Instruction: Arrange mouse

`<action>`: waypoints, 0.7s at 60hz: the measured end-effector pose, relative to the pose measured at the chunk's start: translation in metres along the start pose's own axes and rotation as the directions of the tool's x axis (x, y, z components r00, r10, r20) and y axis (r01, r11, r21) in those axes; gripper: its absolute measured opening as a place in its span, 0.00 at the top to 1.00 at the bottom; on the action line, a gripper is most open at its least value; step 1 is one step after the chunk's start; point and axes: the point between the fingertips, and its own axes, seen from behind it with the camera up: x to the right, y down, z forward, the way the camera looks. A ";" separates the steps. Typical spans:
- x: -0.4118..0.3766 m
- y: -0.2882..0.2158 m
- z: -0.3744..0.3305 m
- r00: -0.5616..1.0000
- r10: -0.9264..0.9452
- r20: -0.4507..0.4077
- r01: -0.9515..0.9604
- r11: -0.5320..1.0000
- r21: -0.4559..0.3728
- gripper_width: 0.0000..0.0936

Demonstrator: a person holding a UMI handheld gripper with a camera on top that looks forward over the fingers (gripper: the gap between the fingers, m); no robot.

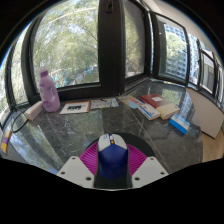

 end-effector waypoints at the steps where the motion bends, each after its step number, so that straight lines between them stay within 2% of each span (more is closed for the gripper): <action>1: 0.003 0.007 0.003 1.000 -0.008 -0.003 0.008 1.000 -0.019 0.59; 7: 0.018 0.035 0.017 0.999 -0.030 -0.020 0.029 0.997 -0.068 0.52; 14: 0.019 0.048 0.019 1.000 -0.015 0.009 0.016 0.994 -0.109 0.39; 15: 0.018 0.048 0.018 1.000 -0.014 0.014 0.015 0.994 -0.109 0.35; 19: 0.017 0.039 0.008 0.999 -0.025 0.022 0.027 0.996 -0.085 0.07; 22: 0.020 0.032 -0.002 0.999 -0.039 0.014 0.040 0.997 -0.063 0.10; 42: 0.012 -0.001 -0.139 0.996 -0.076 -0.041 0.079 0.994 0.079 0.08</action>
